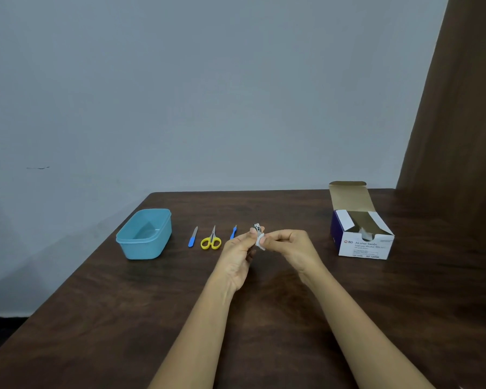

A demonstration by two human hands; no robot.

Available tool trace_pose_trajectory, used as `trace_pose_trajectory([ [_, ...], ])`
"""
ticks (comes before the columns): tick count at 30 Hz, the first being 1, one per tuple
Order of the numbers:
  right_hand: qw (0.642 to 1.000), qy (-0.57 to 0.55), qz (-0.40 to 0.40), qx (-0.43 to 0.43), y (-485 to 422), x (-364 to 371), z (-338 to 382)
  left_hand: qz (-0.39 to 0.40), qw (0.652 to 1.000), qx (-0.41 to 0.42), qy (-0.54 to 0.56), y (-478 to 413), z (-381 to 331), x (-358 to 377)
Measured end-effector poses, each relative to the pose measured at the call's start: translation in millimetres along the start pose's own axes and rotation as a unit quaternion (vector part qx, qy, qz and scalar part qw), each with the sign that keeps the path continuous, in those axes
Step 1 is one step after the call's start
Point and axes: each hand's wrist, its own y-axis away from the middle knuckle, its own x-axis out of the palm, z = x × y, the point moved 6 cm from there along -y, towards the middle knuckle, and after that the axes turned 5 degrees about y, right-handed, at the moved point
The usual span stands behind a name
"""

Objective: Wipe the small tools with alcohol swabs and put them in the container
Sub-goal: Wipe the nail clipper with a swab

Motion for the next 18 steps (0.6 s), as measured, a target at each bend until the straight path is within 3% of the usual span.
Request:
trace_pose_trajectory([
  [6, 0.998, 0.021, 0.037, 0.052, 0, 4, -9, -0.01, 0.999, -0.006, 0.039, -1, -2, 0],
  [11, 0.995, -0.041, 0.016, 0.095, -2, 0, -14, 0.0, 1.0, -0.005, 0.014, 3, 0, 4],
  [18, 0.981, -0.071, 0.097, 0.153, 4, 8, -15, 0.013, 0.997, -0.032, 0.066, 3, 0, 4],
])
